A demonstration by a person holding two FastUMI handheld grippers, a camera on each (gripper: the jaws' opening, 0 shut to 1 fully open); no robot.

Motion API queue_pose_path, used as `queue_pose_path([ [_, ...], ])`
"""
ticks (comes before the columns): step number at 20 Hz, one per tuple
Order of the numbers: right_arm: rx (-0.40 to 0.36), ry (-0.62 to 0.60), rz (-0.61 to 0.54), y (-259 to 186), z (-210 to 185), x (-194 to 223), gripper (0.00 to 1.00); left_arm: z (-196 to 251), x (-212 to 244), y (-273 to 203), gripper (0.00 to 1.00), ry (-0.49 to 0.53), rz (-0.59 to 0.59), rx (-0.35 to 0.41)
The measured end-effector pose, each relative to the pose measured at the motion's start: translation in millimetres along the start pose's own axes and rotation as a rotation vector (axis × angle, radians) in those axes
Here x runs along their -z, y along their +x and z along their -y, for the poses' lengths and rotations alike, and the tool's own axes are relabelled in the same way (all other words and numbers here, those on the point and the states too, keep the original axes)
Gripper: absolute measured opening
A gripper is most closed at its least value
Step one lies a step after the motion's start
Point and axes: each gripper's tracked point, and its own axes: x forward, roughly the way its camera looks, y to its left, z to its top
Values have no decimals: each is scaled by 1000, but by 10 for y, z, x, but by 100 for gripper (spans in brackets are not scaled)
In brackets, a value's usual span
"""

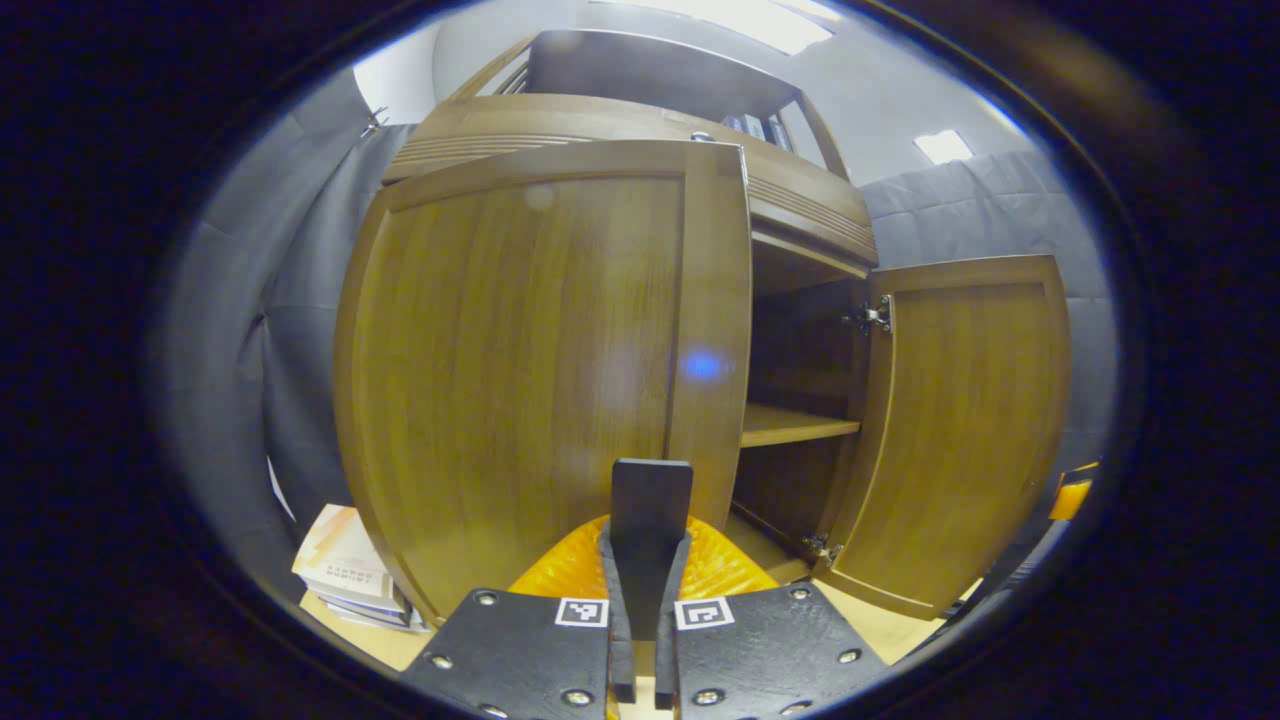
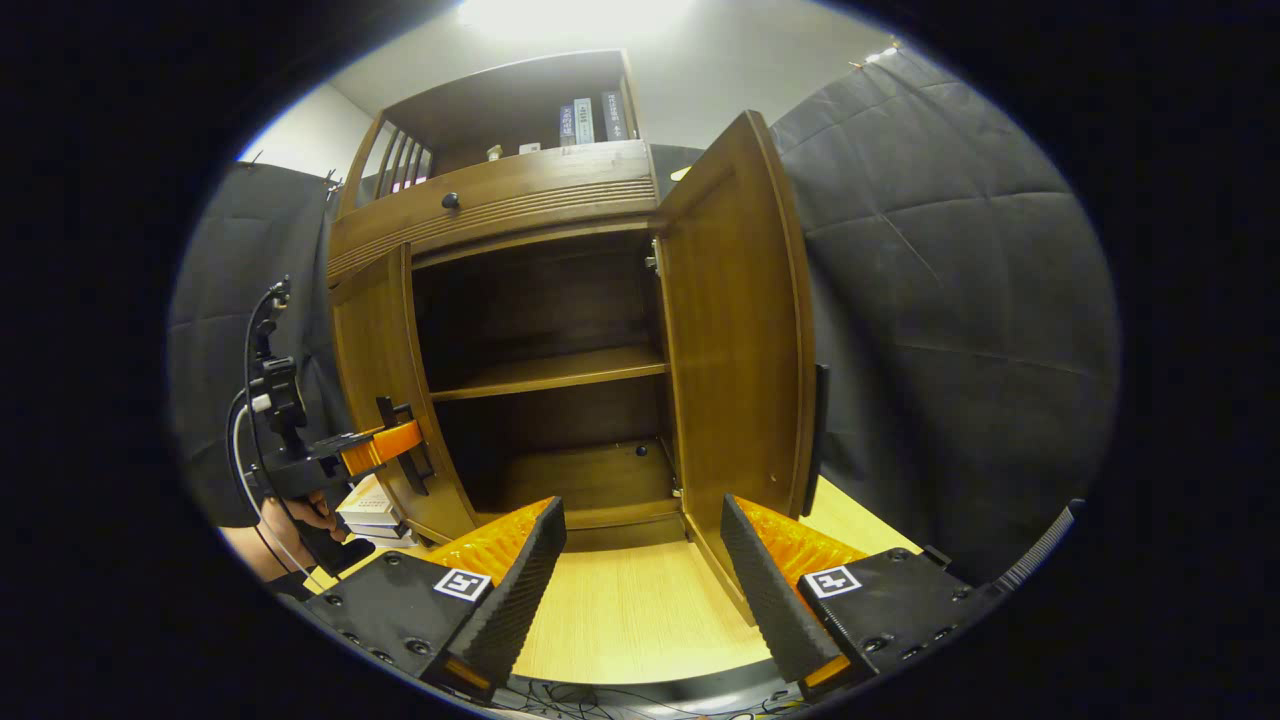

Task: Open the right door of the double-door shoe cabinet with the right hand, and open the left door with the left hand.

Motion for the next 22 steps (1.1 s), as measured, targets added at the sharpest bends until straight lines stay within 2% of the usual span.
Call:
queue_pose_path([
  [14,-157,-31,2,173,-384,-20,93,-142,-33,-17,10,-8,19,-69],
  [22,-212,-64,8,254,-497,-42,93,-313,-58,-127,10,0,33,-133],
])
